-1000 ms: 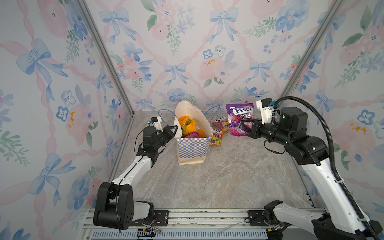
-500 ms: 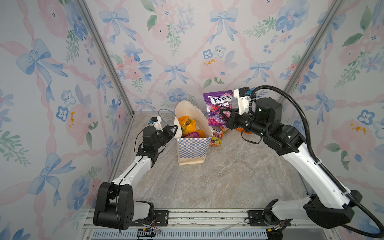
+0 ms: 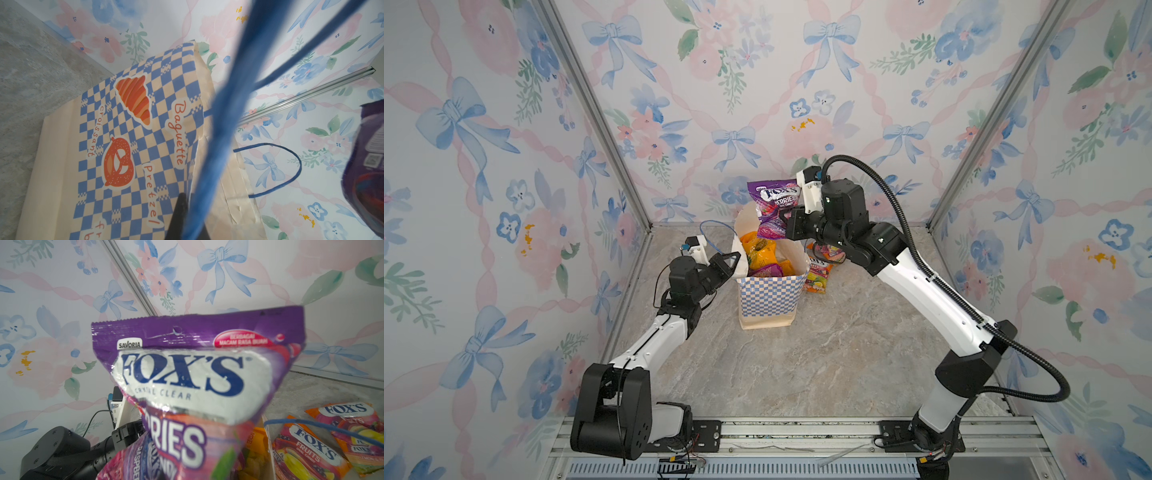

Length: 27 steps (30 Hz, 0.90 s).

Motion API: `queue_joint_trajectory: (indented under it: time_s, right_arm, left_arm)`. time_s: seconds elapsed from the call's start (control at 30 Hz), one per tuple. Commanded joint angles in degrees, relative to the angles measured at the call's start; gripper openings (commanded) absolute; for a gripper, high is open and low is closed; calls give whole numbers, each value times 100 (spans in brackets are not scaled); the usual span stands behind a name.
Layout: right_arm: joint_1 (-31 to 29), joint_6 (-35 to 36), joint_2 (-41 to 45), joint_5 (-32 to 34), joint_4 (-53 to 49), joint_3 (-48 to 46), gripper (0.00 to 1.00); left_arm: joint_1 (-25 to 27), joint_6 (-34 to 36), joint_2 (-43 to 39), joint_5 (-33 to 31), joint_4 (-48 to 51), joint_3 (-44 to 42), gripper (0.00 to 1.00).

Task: Place the snacks into the paper bag
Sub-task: 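Carry the purple bag over the paper bag opening with the right gripper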

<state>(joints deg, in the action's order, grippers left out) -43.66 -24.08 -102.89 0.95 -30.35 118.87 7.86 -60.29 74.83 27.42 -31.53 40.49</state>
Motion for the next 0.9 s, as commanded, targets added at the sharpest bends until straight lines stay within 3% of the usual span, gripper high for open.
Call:
queue_joint_trajectory:
  time_s: [0.0,0.33,0.53,0.87]
  right_arm:
    - [-91,-81,-327,100,-253,645,0]
    - [-108,-90,-1268,304,-1196,1645,0]
    - [-128,-510,-1509,509,-1510,1636,0]
    - [-307,-623,-1443,585,-1876,1207,0]
  left_arm:
    - [49,-79,-109,238,-177,-107,0]
    - [49,-123,-42,276,-279,-120,0]
    - [49,-148,32,299,-309,-103,0]
    - [34,-158,-8,196,-310,-171,0]
